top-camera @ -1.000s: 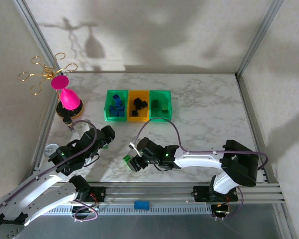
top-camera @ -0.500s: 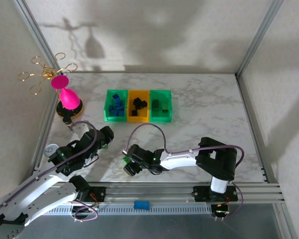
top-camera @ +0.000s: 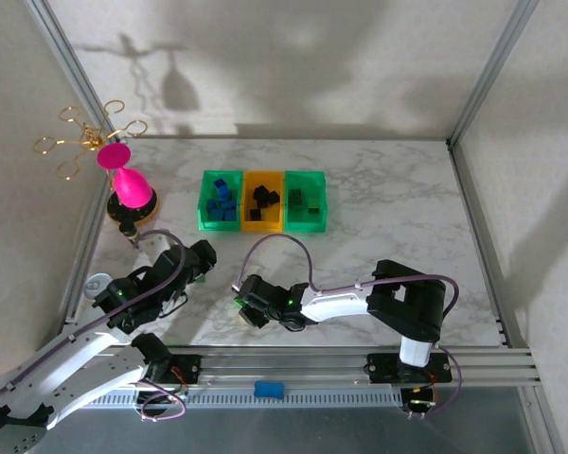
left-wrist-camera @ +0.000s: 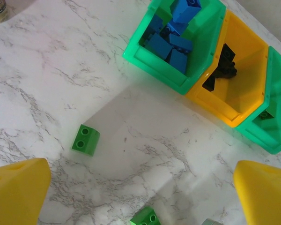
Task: Sort the legos into containers by color
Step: Pick up the lego from the bottom-center of the table, then place the lego in the container.
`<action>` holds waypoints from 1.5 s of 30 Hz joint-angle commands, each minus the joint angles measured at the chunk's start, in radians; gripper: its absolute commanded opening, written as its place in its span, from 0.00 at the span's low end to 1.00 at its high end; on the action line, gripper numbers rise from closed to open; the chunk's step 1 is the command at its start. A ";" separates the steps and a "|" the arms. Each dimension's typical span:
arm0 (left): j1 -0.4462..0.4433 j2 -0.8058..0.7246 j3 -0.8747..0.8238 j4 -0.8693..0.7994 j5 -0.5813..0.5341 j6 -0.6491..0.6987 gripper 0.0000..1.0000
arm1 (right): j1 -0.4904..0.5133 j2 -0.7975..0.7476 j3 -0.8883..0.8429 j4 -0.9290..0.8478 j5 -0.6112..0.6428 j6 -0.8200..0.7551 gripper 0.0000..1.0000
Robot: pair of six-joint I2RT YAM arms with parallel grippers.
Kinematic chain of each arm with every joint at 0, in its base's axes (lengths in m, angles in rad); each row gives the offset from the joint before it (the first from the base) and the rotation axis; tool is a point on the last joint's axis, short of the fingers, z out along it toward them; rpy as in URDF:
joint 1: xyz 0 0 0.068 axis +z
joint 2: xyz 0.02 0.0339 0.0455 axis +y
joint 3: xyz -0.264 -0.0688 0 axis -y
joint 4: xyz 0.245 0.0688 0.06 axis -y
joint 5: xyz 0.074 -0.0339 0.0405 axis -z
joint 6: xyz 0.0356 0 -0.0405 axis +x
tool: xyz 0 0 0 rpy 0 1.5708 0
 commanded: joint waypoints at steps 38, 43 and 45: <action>0.015 0.284 0.128 0.408 0.136 0.236 1.00 | -0.667 0.001 0.350 -0.139 0.117 -0.040 0.32; 0.018 0.302 0.129 0.424 0.134 0.245 1.00 | -0.695 0.095 0.429 -0.144 0.097 -0.055 0.34; 0.018 0.304 0.129 0.425 0.135 0.244 0.99 | -0.700 0.120 0.445 -0.143 0.103 -0.057 0.34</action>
